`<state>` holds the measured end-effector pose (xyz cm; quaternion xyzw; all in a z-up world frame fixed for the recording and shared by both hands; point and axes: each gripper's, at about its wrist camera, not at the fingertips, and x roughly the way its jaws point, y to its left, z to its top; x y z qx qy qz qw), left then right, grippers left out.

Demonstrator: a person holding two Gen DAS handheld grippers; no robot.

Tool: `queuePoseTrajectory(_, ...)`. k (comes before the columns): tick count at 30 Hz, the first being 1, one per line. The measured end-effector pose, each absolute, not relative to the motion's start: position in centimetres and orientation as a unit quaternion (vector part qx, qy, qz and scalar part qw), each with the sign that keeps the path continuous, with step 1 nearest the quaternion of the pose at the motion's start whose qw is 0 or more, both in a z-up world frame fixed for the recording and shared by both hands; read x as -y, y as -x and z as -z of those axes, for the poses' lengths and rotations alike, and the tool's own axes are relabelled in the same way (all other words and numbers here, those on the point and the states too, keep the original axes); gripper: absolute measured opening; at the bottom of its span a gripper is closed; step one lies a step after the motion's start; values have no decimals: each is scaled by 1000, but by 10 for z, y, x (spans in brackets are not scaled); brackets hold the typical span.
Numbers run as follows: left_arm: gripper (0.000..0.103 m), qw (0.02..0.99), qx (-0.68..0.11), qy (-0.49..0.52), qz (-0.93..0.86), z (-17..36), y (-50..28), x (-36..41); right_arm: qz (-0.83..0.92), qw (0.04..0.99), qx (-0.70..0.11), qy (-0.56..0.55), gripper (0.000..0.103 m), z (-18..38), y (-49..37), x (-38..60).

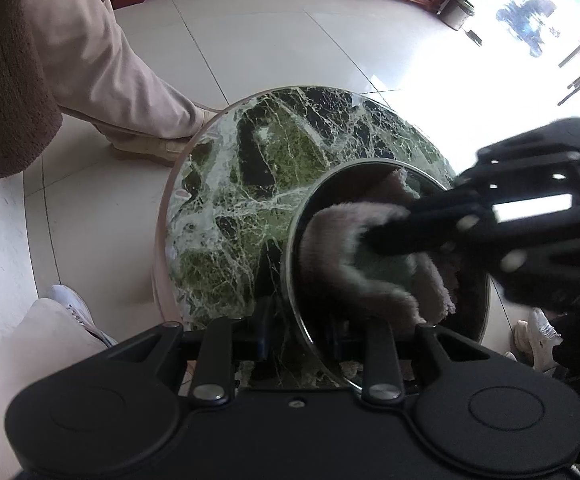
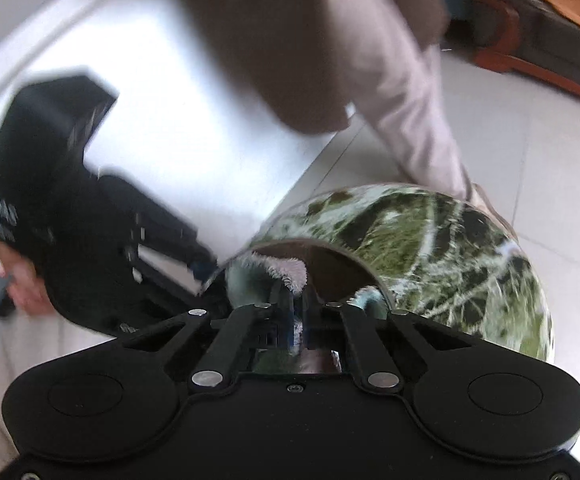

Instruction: Clean bowl

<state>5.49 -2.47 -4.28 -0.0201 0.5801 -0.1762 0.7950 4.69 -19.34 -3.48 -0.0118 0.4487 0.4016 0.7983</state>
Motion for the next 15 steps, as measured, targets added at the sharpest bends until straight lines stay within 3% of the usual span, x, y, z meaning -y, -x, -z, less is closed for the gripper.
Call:
queuePoseTrajectory(6, 26, 796, -580, 10, 172, 41, -55, 28, -351, 821, -421, -160, 4, 32, -32, 234)
queuePoseTrajectory(15, 26, 795, -585, 9, 160, 41, -55, 33, -302, 863, -332, -232, 4, -21, -20, 295)
